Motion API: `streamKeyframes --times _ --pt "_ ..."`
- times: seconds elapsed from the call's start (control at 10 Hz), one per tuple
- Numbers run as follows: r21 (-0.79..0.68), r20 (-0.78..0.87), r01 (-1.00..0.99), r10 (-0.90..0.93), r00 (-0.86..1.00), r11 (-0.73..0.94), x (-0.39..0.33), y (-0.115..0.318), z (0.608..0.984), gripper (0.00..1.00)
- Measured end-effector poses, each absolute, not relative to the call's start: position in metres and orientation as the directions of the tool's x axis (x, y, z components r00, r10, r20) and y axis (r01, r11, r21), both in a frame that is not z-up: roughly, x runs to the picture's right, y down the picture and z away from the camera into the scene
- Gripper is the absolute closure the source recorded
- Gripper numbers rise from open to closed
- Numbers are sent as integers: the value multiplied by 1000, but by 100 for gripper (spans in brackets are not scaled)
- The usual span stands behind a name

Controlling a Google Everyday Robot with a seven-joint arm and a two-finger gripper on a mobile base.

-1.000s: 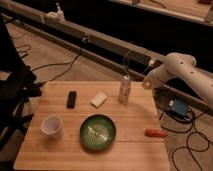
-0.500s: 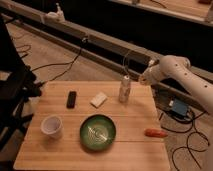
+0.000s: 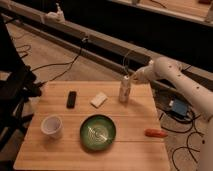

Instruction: Knock the bottle over

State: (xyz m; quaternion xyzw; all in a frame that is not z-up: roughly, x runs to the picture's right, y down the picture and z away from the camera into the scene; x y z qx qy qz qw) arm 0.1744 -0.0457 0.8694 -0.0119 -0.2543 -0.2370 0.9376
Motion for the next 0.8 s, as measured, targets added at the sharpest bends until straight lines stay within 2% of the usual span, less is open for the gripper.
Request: streamKeyframes --times 0.8 --pt "176 705 521 -476 526 835 119 2 828 100"
